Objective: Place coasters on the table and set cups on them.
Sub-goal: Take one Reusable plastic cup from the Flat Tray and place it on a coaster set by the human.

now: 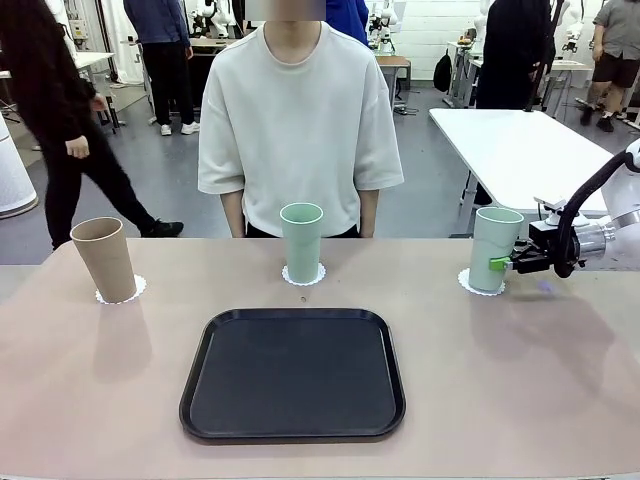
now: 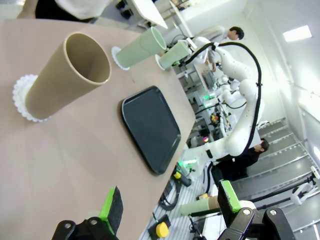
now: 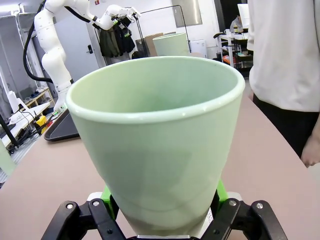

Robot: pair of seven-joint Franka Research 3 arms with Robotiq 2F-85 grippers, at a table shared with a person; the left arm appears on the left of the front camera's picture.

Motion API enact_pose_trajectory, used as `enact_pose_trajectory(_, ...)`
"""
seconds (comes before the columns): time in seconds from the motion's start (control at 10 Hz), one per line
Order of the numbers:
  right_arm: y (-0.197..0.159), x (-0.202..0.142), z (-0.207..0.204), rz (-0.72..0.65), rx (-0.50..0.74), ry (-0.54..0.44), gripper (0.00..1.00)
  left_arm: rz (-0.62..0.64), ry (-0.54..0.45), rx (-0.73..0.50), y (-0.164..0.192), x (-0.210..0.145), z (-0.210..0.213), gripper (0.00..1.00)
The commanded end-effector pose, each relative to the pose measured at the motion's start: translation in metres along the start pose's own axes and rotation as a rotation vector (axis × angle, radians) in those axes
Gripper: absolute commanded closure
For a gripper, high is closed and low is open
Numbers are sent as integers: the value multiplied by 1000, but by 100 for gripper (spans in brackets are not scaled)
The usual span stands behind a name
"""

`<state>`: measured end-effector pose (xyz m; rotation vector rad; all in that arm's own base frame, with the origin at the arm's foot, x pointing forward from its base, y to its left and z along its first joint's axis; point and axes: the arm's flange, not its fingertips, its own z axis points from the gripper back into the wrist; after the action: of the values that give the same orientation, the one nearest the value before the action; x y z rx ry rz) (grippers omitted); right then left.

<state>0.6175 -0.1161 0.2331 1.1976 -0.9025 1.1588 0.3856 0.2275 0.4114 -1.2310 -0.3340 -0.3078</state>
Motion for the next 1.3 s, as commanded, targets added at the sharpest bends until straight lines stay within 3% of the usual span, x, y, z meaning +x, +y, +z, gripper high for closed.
enact_pose_trajectory(0.0, 0, 1, 0, 4, 3, 1, 17, -2, 4, 1, -1, 0, 2, 0)
enact_pose_trajectory(1.2, 1, -1, -2, 128, 5, 20, 17, -2, 4, 1, -1, 0, 2, 0)
